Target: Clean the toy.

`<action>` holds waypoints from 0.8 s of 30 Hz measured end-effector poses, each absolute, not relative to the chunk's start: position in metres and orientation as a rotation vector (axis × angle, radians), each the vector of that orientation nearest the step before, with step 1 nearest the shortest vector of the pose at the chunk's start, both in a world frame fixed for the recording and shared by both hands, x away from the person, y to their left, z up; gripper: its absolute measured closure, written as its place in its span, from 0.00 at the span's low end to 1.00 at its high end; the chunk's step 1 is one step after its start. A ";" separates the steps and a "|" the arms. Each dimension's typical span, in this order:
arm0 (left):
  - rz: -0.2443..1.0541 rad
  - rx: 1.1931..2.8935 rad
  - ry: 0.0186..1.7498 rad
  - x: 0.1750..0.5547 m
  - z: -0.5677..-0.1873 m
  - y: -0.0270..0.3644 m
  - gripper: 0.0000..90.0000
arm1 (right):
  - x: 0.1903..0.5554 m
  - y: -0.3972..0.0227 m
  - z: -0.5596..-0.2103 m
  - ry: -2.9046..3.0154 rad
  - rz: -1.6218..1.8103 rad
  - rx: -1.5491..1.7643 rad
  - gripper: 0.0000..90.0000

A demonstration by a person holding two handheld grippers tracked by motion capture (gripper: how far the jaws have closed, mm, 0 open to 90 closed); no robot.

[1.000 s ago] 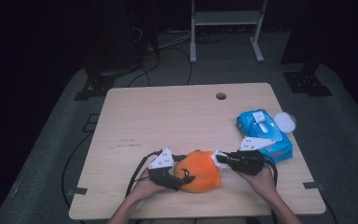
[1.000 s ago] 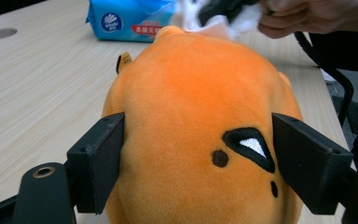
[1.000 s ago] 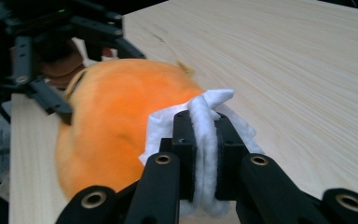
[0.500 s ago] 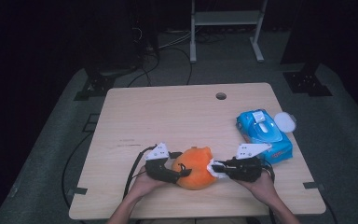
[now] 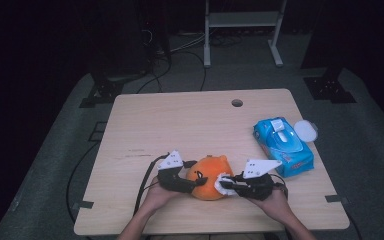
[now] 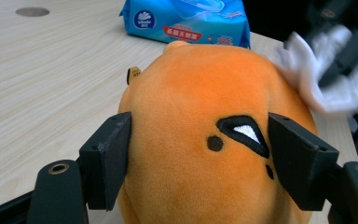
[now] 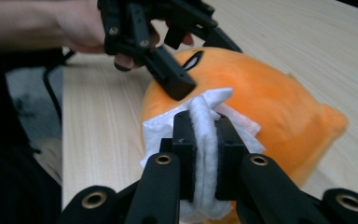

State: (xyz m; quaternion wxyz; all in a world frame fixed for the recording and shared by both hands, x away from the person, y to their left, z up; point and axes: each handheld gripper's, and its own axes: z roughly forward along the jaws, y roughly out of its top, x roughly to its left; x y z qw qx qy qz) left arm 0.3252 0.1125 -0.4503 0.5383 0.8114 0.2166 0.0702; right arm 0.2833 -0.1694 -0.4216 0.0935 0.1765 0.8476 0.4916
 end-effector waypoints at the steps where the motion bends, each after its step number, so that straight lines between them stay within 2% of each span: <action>1: 0.186 1.926 0.506 0.324 -0.449 0.113 0.26 | 0.284 -0.170 -0.421 2.507 1.451 0.527 0.90; 4: 0.228 1.896 0.470 0.320 -0.442 0.113 0.21 | 0.288 -0.179 -0.421 2.472 1.448 0.585 0.90; 5: 0.231 1.901 0.463 0.319 -0.442 0.112 0.28 | 0.291 -0.185 -0.422 2.455 1.444 0.623 0.90; 6: 0.233 1.905 0.452 0.319 -0.442 0.112 0.28 | 0.291 -0.185 -0.422 2.455 1.444 0.623 0.90; 7: 0.242 1.916 0.463 0.320 -0.444 0.111 0.35 | 0.290 -0.184 -0.422 2.455 1.440 0.618 0.90; 9: 0.223 1.906 0.506 0.321 -0.446 0.110 0.38 | 0.286 -0.177 -0.422 2.452 1.432 0.584 0.90; 16: 0.206 1.899 0.547 0.324 -0.448 0.113 0.39 | 0.278 -0.155 -0.422 2.478 1.400 0.470 0.90; 24: 0.207 1.887 0.565 0.327 -0.450 0.116 0.40 | 0.288 -0.188 -0.422 2.428 1.375 0.589 0.90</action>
